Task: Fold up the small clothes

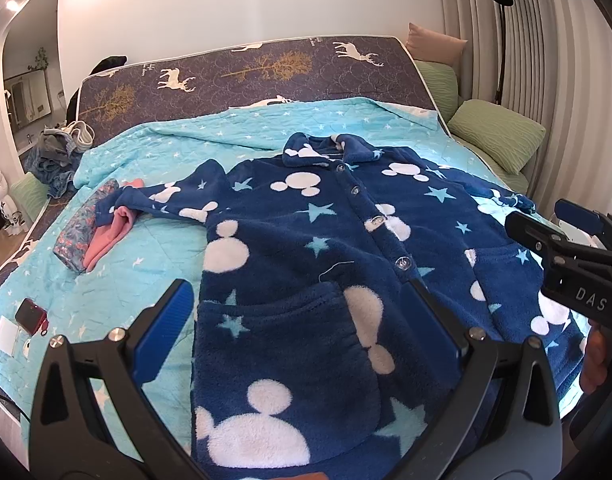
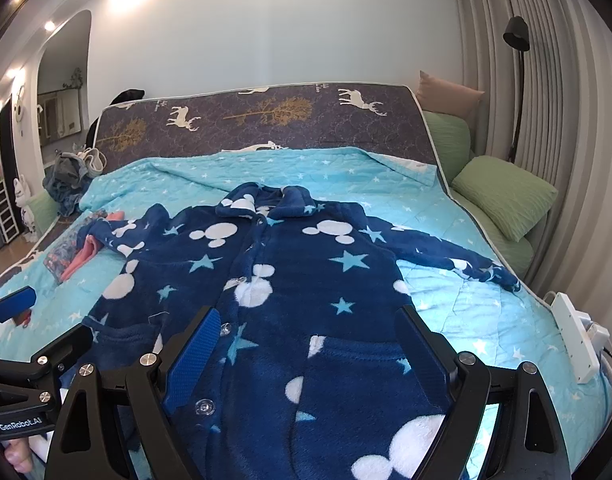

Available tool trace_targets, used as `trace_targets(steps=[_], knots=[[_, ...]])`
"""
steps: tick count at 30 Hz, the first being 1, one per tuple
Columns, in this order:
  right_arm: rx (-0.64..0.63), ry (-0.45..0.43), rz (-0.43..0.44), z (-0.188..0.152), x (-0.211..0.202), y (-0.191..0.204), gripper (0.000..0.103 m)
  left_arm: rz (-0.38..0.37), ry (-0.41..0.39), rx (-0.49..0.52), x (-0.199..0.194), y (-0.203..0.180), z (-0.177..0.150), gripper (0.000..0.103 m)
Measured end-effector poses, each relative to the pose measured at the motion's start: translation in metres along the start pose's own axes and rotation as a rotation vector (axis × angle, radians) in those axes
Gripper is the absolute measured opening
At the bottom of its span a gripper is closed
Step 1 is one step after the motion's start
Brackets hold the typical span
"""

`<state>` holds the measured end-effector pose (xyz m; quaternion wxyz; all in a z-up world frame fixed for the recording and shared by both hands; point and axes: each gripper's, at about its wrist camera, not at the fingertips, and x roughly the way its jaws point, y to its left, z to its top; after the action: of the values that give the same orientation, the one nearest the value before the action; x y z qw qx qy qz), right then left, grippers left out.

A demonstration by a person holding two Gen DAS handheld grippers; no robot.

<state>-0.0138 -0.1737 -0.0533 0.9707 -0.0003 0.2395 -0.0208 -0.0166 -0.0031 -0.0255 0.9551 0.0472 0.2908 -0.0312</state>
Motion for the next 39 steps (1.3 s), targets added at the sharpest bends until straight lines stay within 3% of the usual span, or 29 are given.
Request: trace_targets(steps=[25,39], knots=[[0.004,-0.019,-0.024,0.005,-0.002,0.005,0.091,-0.021,0.011,0.027,0.001,0.003,0.001,0.102],[-0.006,0.016,-0.022,0.006,0.006,0.009,0.091,-0.007,0.007,-0.005,0.004,0.014,-0.002,0.102]])
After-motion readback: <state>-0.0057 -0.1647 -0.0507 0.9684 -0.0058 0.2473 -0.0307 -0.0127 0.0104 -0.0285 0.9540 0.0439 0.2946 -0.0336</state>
